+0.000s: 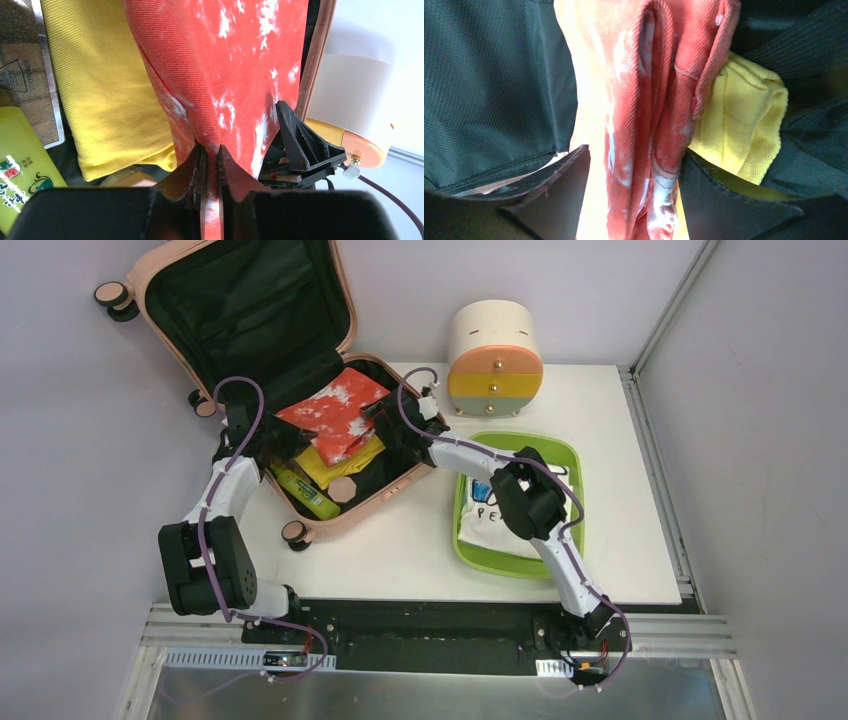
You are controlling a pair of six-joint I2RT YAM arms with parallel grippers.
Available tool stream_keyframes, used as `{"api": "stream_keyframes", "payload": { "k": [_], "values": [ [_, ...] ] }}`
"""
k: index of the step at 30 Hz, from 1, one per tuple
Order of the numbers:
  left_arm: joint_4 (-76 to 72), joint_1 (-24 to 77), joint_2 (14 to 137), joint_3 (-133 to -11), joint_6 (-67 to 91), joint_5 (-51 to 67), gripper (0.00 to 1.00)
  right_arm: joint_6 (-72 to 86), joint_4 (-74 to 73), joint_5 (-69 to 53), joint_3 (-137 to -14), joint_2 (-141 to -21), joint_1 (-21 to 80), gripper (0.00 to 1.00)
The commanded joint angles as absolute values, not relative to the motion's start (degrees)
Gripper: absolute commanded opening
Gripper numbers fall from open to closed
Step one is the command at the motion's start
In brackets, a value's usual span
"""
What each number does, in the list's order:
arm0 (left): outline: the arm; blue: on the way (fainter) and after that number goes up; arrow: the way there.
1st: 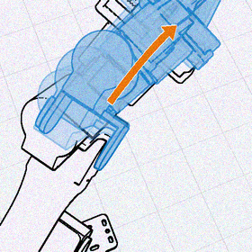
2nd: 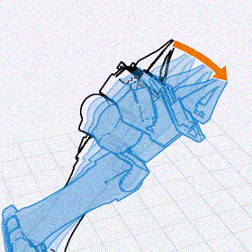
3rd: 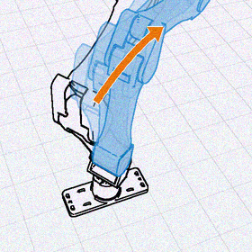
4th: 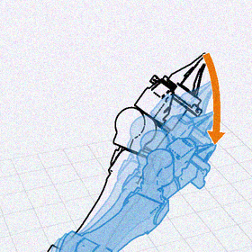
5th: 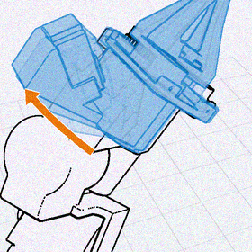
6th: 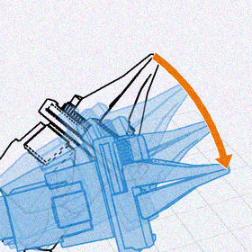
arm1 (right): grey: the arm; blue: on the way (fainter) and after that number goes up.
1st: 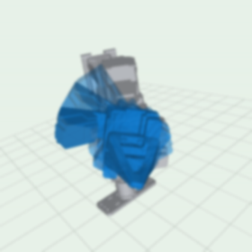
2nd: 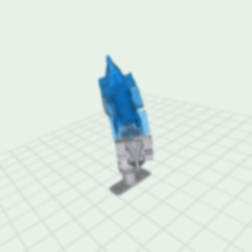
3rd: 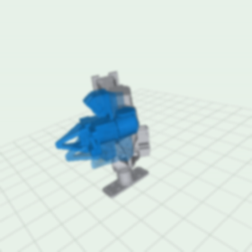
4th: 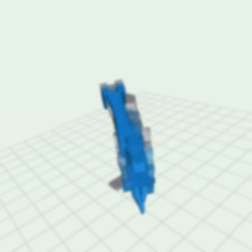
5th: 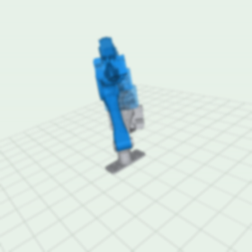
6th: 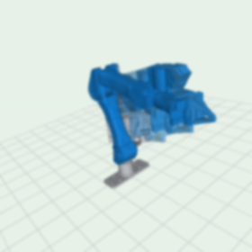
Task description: Open, take out, and arrange the luggage
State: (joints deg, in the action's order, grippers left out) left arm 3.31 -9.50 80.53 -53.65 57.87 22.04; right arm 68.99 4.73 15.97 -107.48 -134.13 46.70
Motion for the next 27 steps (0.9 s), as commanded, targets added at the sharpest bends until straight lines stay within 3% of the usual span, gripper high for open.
{"api": "stream_keyframes", "payload": {
  "k": [1, 5, 8, 11, 15, 27],
  "values": [
    [2.2, -9.9, 77.2, -55.1, 57.8, 23.6, 0.00, 70.1, 8.3, 14.5, -111.5, -135.4, 47.1, 0.66],
    [2.5, -9.9, 76.7, -54.7, 57.5, 22.9, 0.00, 70.3, 6.7, 14.9, -114.1, -137.1, 47.0, 0.64],
    [2.8, -10.0, 76.3, -53.8, 57.1, 21.7, 0.00, 70.0, 6.1, 14.7, -115.3, -137.8, 46.5, 0.54],
    [4.2, -10.4, 75.9, -54.0, 55.8, 21.5, 0.00, 66.2, 6.0, 14.9, -114.5, -135.7, 46.2, 0.30],
    [9.9, -11.0, 74.3, -56.4, 50.6, 18.9, 0.19, 58.5, 6.2, 14.9, -112.7, -131.8, 45.9, 0.00],
    [15.8, -11.4, 69.1, -59.4, 33.7, 18.9, 0.54, 43.0, -2.3, 7.0, -110.2, -124.4, 45.2, 0.00]
  ]
}}
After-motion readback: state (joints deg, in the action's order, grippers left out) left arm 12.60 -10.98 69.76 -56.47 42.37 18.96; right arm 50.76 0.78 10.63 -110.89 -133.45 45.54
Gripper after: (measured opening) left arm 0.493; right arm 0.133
